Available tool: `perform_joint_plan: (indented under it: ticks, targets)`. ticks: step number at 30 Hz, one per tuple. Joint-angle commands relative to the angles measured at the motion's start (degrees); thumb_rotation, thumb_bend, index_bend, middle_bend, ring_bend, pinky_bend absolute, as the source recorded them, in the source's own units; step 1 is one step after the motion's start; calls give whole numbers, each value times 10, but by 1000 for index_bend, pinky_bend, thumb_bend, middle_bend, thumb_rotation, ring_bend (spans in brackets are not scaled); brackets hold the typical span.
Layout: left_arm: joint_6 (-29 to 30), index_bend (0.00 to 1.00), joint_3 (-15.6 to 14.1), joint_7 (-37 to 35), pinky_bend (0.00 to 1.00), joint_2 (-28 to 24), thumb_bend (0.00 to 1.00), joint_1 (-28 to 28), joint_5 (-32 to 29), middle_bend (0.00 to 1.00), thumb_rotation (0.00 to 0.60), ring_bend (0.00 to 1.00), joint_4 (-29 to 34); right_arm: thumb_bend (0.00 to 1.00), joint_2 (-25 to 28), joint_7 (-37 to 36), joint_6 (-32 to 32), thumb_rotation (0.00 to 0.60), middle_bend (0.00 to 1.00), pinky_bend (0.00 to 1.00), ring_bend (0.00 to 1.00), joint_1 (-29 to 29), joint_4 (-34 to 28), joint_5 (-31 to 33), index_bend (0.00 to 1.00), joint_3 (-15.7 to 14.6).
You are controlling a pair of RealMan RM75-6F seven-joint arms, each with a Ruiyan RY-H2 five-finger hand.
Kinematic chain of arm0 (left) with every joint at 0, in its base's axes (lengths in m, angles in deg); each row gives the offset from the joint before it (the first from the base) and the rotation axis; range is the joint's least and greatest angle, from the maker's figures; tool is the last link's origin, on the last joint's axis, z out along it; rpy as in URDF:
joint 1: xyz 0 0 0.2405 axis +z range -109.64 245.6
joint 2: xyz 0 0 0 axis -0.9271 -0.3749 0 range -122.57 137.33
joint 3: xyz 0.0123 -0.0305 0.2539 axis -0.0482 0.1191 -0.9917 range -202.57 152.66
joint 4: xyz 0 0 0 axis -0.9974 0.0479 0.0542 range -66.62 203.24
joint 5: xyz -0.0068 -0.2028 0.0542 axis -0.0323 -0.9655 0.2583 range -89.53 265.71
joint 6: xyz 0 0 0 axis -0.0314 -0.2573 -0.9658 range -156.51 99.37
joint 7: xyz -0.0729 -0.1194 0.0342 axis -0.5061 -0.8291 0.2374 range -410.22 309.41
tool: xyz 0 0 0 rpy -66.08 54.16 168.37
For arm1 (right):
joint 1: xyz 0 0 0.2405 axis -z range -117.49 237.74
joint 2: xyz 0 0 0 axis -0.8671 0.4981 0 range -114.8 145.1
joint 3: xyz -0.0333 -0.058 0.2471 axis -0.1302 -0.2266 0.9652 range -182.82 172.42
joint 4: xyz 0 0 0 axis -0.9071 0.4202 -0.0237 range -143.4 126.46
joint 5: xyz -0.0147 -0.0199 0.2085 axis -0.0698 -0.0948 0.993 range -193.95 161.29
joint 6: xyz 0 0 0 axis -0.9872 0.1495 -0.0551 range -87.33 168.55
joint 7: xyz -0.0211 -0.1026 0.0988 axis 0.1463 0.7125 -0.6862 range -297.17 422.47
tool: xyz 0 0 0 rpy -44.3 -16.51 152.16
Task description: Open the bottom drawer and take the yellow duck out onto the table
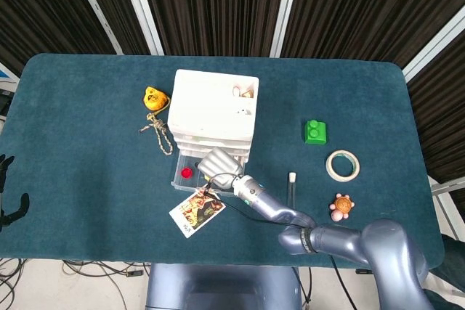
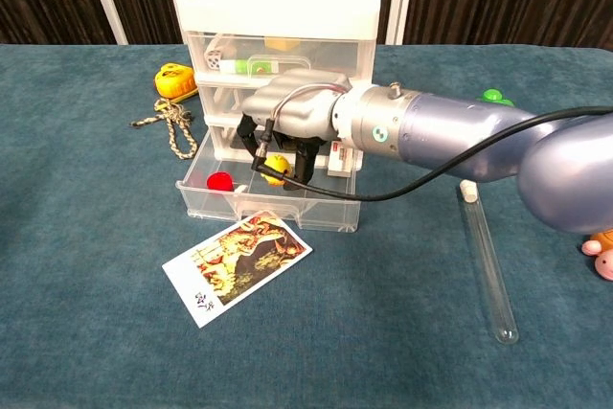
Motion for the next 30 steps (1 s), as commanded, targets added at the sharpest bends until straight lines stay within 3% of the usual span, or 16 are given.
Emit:
perform_joint_plan:
  ticks: [1, 14, 22, 30]
  targets:
    - [1, 0, 0, 0, 0, 1, 461, 0, 0, 0, 600, 0, 0, 316, 35, 11, 9, 600, 1000, 1000, 1000, 13, -47, 6, 574, -2]
    - [4, 0, 0, 1, 0, 2, 462, 1, 2, 0, 600, 0, -1, 315, 164, 47, 67, 600, 1000, 1000, 1000, 71, -188, 10, 574, -28]
    - [7, 0, 0, 1, 0, 3, 461, 2, 3, 0, 600, 0, -1, 315, 190, 55, 65, 600, 1000, 1000, 1000, 98, -189, 38, 574, -53]
    - [7, 0, 0, 2, 0, 3, 461, 2, 3, 0, 600, 0, -1, 315, 164, 60, 40, 600, 1000, 1000, 1000, 106, -146, 63, 574, -75]
